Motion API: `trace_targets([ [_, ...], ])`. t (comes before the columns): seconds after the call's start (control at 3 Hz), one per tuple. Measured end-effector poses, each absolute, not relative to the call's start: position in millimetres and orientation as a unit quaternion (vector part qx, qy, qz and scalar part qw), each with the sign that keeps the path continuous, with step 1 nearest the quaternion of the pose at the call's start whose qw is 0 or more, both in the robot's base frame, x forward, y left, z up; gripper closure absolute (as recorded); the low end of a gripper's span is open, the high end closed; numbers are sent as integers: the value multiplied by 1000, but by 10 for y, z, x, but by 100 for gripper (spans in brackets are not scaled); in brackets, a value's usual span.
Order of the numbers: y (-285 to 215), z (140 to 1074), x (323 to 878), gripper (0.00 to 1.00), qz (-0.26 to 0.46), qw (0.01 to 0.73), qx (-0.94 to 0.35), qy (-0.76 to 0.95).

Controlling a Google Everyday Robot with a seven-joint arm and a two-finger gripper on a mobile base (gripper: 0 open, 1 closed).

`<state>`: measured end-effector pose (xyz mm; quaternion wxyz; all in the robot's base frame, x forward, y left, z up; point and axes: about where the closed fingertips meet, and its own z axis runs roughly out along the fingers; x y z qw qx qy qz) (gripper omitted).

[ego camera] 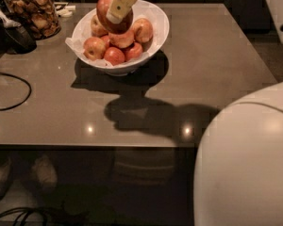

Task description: Pick apple from white bowl

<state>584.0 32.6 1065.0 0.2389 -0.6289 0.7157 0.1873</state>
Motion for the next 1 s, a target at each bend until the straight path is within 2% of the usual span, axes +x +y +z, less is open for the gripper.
trace_targets([
  [0.33, 350, 10655, 5703, 100, 201, 236, -635, 708],
  [0.67, 622, 10598, 5304, 100, 197, 223, -644, 705],
  [1.0, 652, 10598, 5323, 100, 197, 229, -642, 704],
])
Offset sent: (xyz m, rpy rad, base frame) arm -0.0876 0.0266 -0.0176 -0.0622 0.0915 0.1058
